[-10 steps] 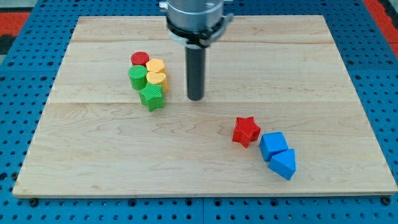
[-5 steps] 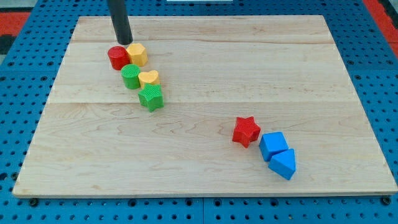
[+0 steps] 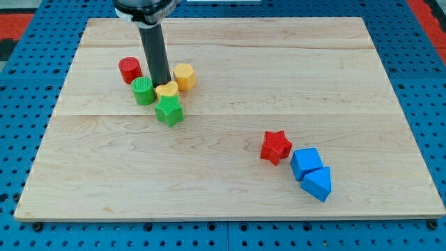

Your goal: Push the yellow heart in between the red star and green star

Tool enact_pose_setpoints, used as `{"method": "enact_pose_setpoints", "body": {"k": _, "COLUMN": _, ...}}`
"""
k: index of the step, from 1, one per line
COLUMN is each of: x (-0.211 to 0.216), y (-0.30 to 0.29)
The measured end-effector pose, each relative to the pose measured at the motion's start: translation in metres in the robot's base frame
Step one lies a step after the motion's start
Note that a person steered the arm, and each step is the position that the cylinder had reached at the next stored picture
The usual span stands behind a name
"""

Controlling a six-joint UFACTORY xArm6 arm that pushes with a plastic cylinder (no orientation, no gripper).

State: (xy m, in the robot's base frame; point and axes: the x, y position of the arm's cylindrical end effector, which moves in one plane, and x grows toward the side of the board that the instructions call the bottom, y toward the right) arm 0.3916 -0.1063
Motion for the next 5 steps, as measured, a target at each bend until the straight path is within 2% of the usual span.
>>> {"method": "enact_pose_setpoints", "body": {"k": 2, "x": 0.065, "y": 0.042}}
{"method": "enact_pose_setpoints", "body": {"k": 3, "x": 0.072, "y": 0.081}}
{"method": "enact_pose_setpoints", "body": {"k": 4, "x": 0.097, "y": 0.101}}
{"method": "enact_pose_setpoints", "body": {"k": 5, "x": 0.055, "y": 0.040}}
